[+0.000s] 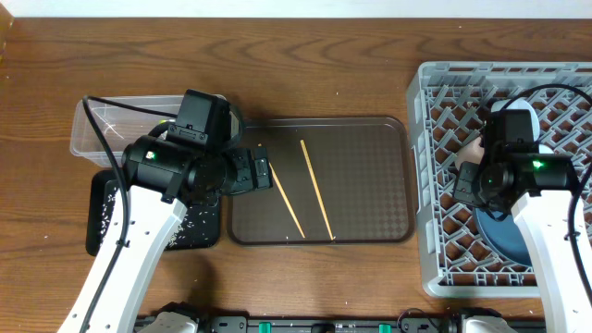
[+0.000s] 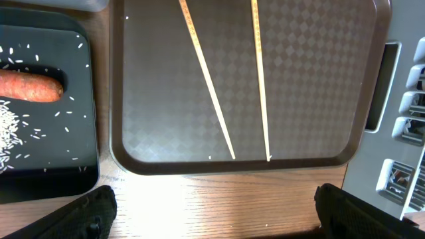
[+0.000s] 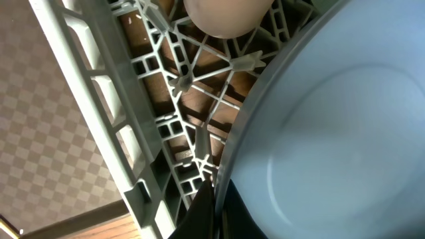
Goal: Sort waste into correct bins and load items into the dishwasher rack
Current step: 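Lower the blue plate into the front of the dish rack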
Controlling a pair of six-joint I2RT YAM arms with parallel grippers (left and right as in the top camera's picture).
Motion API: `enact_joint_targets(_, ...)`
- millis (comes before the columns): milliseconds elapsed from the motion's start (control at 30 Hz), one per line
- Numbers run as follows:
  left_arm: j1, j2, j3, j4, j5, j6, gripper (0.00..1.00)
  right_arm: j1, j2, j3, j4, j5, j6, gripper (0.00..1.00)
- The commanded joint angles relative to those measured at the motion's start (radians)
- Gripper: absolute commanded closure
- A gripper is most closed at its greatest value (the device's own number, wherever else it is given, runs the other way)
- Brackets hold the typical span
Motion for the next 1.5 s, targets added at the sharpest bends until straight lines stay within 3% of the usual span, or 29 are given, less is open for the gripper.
enact_joint_targets(0, 0.005, -0.007, 0.02, -0.003, -0.006, 0.002, 0.02, -0.007, 0.006, 0.018, 0.003, 0.023, -0.015, 0.98)
enact_joint_targets(400, 0.005, -0.007, 0.02, -0.003, -0.006, 0.002, 0.02, -0.007, 0.008, 0.018, 0.005, 0.023, -0.015, 0.94)
enact_joint_targets(667, 0.005, -0.007, 0.02, -0.003, -0.006, 0.002, 0.02, -0.007, 0.008, 0.017, 0.019, 0.023, -0.015, 0.43)
enact_joint_targets(867, 0.005, -0.007, 0.02, -0.003, -0.006, 0.002, 0.02, -0.017, 0.006, 0.051, 0.037, -0.026, -0.042, 0.32)
enact_joint_targets(1167, 0.005, -0.007, 0.02, -0.003, -0.006, 0.002, 0.02, -0.209, -0.002, 0.393, -0.251, -0.034, -0.08, 0.23)
enact_joint_targets(1367, 0.005, -0.007, 0.02, -0.003, -0.006, 0.002, 0.02, -0.423, -0.016, 0.365, -0.269, -0.099, -0.068, 0.27)
enact_joint_targets(1467, 0.005, -0.007, 0.02, -0.003, -0.006, 0.002, 0.02, -0.516, -0.016, 0.327, -0.251, -0.117, -0.053, 0.34)
